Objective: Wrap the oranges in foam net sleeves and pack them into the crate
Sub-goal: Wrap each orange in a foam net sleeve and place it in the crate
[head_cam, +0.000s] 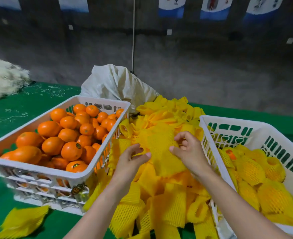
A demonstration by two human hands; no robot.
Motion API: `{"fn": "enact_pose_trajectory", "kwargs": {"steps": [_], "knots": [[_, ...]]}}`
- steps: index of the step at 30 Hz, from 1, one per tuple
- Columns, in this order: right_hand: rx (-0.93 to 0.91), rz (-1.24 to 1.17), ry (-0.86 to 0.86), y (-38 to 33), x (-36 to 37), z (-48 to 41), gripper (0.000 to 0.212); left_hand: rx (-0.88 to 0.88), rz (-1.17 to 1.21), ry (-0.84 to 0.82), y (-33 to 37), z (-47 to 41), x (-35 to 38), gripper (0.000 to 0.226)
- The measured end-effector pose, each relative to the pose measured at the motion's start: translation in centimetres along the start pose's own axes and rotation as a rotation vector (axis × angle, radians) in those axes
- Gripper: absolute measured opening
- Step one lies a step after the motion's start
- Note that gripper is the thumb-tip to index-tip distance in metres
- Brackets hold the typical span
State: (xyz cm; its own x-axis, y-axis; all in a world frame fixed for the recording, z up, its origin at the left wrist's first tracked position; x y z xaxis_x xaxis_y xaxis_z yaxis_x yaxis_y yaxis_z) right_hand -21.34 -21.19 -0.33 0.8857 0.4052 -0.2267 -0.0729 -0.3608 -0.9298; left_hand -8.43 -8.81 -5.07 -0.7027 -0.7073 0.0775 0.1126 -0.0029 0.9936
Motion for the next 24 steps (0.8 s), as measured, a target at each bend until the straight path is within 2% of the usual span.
{"fn": "enact_pose_trajectory", "kwargs": {"steps": [2, 3, 5, 7, 10, 13, 16, 18, 20, 22, 24], "knots": [[0.067, -0.146, -0.072, -0.1, 1.9, 1.9, 0.039, -0.055, 0.026, -0.124, 0.0, 0.5, 0.4, 0.026], [0.058, -0.127, -0.116, -0.2, 2.9, 2.7, 0.046, 0.012, -0.022, -0.141, 0.3, 0.7, 0.0, 0.017], [-0.058, 0.06, -0.182, -0.7, 4.4, 3.7, 0.055, 0.284, -0.331, -0.062, 1.7, 0.9, -1.5, 0.007], [-0.22, 0.218, -0.178, -1.8, 5.6, 4.6, 0.051, 0.486, -0.597, 0.039, 2.5, 1.5, -2.7, 0.022], [-0.429, 0.326, -0.071, -3.5, 6.8, 5.4, 0.032, 0.595, -0.632, 0.044, 3.0, 2.4, -4.0, 0.037], [-0.534, 0.357, -0.057, -4.3, 8.6, 6.0, 0.034, 0.597, -0.65, 0.024, 2.7, 2.5, -5.2, 0.041], [-0.5, 0.348, -0.015, -4.3, 9.5, 5.4, 0.033, 0.638, -0.627, -0.066, 3.9, 2.1, -6.5, 0.021], [-0.481, 0.324, 0.019, -4.5, 9.8, 4.8, 0.029, 0.644, -0.553, -0.121, 5.3, 0.8, -8.0, 0.021], [-0.469, 0.312, 0.049, -4.8, 9.9, 4.1, 0.026, 0.651, -0.532, -0.071, 6.8, -1.7, -10.8, 0.016], [-0.452, 0.324, 0.07, -4.7, 9.7, 3.5, 0.025, 0.607, -0.736, 0.04, 7.5, -5.6, -14.3, 0.021], [-0.423, 0.336, 0.076, -4.4, 9.6, 3.0, 0.022, 0.442, -1.114, 0.021, 6.0, -10.0, -17.3, 0.041]]}}
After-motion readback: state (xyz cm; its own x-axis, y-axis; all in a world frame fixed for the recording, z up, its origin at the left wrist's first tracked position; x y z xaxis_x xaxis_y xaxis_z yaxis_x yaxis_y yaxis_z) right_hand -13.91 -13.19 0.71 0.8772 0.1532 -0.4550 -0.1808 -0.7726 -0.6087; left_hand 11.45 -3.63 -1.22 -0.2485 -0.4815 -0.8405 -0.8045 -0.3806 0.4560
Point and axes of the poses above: each hand's wrist, its own z-axis away from the middle knuckle, its own x-axis out of the palm, y = z × x, the point moved 8 cm from there along -z, towards the middle knuckle, and after that the axes turned 6 degrees about y, right-handed, at the moved point
